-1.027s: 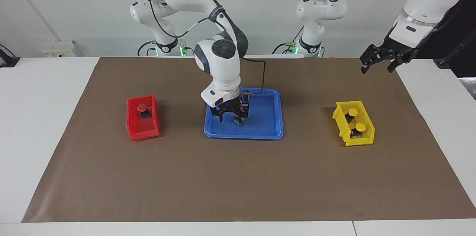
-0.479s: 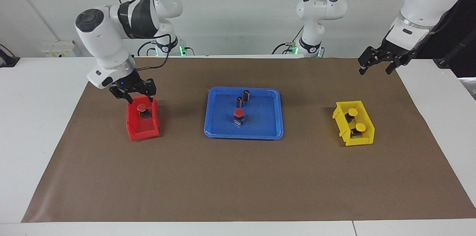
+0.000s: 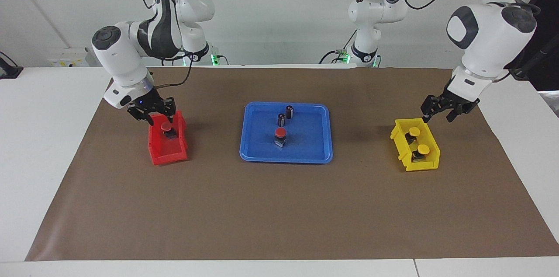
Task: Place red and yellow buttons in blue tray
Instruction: 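Grasp the second red button with the right gripper while the left gripper grasps yellow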
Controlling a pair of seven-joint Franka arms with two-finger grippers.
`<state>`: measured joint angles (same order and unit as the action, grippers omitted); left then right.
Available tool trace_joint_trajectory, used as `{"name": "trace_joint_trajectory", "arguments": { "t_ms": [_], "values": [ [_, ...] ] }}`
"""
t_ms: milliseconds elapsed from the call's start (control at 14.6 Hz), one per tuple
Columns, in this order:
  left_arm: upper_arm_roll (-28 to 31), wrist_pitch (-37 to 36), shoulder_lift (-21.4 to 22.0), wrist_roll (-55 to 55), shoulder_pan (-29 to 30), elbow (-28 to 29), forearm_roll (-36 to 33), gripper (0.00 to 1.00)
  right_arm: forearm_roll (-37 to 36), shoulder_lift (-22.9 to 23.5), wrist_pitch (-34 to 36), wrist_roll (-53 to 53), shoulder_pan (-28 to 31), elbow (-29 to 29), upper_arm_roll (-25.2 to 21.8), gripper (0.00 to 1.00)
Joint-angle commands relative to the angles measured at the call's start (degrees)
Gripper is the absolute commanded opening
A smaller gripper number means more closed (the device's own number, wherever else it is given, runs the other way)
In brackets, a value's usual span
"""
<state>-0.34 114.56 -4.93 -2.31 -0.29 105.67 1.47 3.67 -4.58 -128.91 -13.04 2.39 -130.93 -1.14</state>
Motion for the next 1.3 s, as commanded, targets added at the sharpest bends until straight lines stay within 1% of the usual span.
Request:
{"name": "trace_joint_trajectory", "arguments": {
  "t_ms": [0,137,274,411,548,684,753,821,890,958,1027,1095,1163,1232],
  "values": [
    [-0.1,7.1,-2.5,-0.3,1.2,2.4,0.4,0.79,1.4,0.0,-3.4,-2.2,1.2,-2.9,0.8,0.66],
    [-0.1,11.4,-4.0,-0.3,1.2,4.5,0.4,0.77,1.4,0.6,-6.1,-2.0,0.9,-4.2,0.8,0.66],
    [-0.2,14.1,-4.4,-0.2,1.2,6.6,0.5,0.77,1.4,0.6,-6.6,-1.9,0.6,-4.7,0.9,0.66],
    [-0.2,14.9,-4.6,-0.1,0.9,8.3,0.5,0.77,1.4,0.5,-6.8,-2.1,0.6,-5.0,0.9,0.66],
    [-0.2,17.5,-4.5,-0.1,0.5,10.7,0.5,0.77,1.4,0.4,-8.2,-2.1,0.6,-6.1,0.9,0.66],
    [-0.2,17.9,-4.7,-0.1,0.3,11.0,0.5,0.77,1.4,0.6,-9.2,-3.0,0.8,-7.2,0.8,0.66],
    [-0.2,17.9,-4.7,-0.1,0.3,11.2,0.5,0.75,1.4,0.6,-9.1,-3.0,0.8,-7.3,0.9,0.65],
    [-0.2,18.4,-4.7,-0.1,0.4,11.6,0.5,0.74,1.4,0.6,-9.2,-3.0,0.7,-7.3,0.9,0.6],
    [-0.2,18.9,-4.6,-0.1,0.5,12.1,0.5,0.7,1.3,0.6,-9.2,-3.0,0.7,-7.3,0.9,0.55],
    [-0.2,19.1,-4.6,-0.1,0.5,12.2,0.5,0.58,1.4,0.6,-9.2,-3.0,0.7,-7.3,0.9,0.49],
    [-0.2,19.1,-4.7,0.2,0.5,12.2,0.5,0.33,1.3,0.6,-9.1,-3.1,0.7,-7.3,0.9,0.42],
    [-0.2,19.1,-5.1,0.4,0.5,12.1,0.5,0.17,1.4,0.6,-8.9,-3.2,0.8,-7.2,0.8,0.33],
    [-0.2,19.0,-5.4,0.4,0.5,11.7,0.5,0.06,1.3,0.6,-8.4,-3.2,0.8,-6.9,0.8,0.3],
    [-0.2,18.2,-5.4,0.7,0.4,11.1,0.5,0.02,1.3,0.7,-7.5,-3.6,0.8,-6.1,0.8,0.3]
  ]
}}
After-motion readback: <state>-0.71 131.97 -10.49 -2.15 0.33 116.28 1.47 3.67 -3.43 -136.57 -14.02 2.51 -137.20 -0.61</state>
